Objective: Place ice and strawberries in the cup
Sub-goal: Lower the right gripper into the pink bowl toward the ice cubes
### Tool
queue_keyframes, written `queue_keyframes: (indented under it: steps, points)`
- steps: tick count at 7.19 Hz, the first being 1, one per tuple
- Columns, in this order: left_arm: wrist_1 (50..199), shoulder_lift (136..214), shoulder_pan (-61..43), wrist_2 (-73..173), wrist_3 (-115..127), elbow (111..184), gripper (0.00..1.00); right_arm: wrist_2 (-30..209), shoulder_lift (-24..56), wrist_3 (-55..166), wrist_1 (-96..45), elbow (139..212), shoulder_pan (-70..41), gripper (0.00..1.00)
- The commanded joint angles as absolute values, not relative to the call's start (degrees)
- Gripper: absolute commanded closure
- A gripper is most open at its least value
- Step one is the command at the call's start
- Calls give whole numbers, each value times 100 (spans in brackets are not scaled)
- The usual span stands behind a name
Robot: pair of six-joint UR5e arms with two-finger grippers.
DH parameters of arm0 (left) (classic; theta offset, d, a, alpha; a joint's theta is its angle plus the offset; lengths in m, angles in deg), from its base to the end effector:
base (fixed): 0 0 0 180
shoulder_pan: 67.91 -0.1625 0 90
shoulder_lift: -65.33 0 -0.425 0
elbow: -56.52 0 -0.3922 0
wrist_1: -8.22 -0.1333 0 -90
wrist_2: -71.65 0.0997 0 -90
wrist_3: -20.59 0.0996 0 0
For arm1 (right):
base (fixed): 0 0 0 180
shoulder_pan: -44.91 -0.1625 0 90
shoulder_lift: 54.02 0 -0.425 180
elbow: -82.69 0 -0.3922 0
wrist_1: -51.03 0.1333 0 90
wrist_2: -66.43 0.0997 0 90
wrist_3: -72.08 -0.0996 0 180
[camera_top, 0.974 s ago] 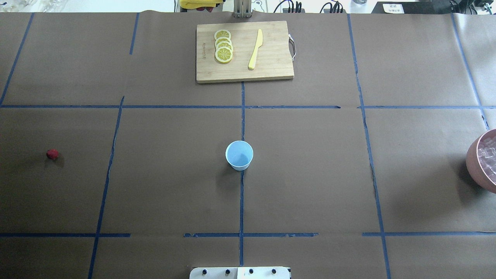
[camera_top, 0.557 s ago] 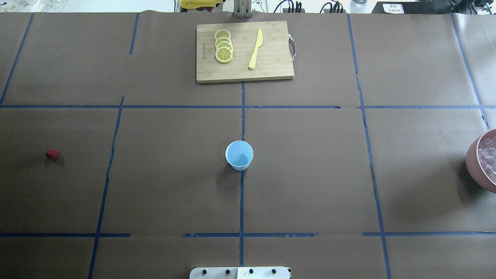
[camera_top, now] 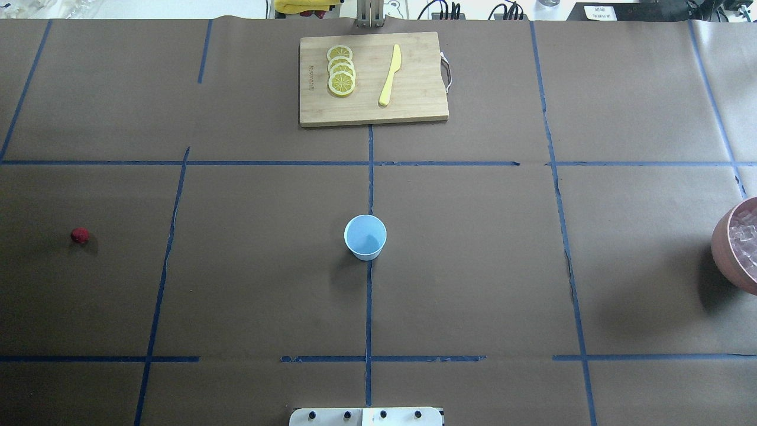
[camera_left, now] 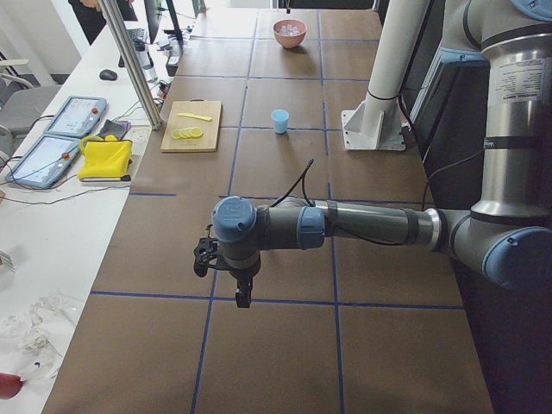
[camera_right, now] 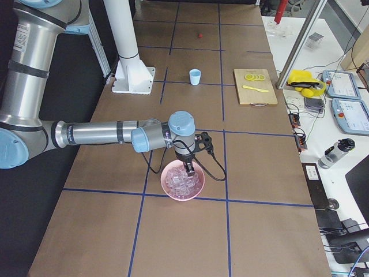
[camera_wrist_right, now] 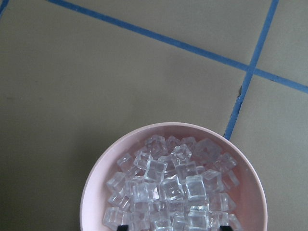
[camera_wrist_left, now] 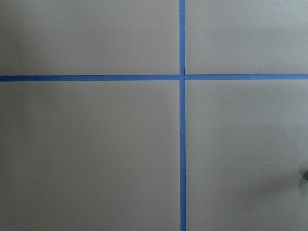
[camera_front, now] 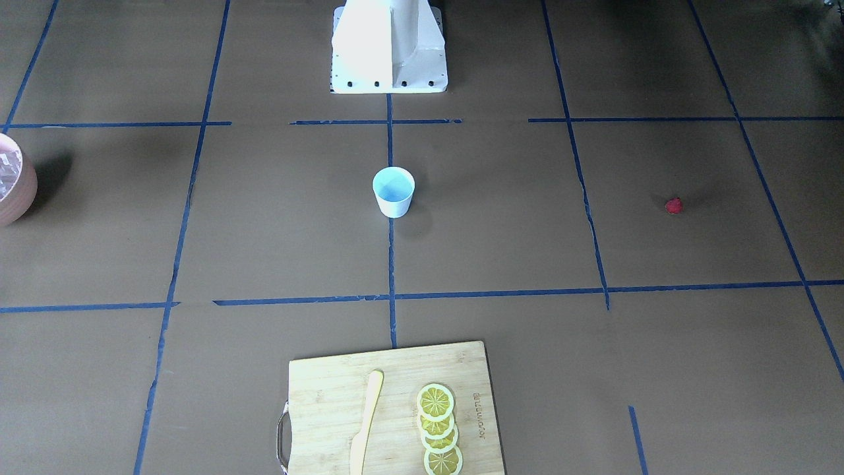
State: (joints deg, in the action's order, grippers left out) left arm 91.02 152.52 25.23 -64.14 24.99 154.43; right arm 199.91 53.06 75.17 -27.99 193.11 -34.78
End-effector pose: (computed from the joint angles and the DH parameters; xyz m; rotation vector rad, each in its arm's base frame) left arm -0.0874 -0.4628 0.6252 0.0179 0.7996 0.0062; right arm -0.0045 -0.3866 0.5913 0.1906 -0.7714 -0.3163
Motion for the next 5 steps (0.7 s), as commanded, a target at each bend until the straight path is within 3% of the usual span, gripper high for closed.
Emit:
queue_keyframes:
  steps: [1, 2, 5]
  points:
    - [9102, 15261, 2516, -6414, 2498, 15443, 0, 19652, 5435, 7524, -2798, 19325, -3043, 38]
    - [9102, 15261, 2516, -6414, 2498, 15460, 0, 19590, 5435, 7559, -2815, 19264, -2963, 44]
    - [9102, 15261, 2525, -6414, 2367, 15539, 0, 19580, 5409, 7656, -2824, 19097, -2665, 45]
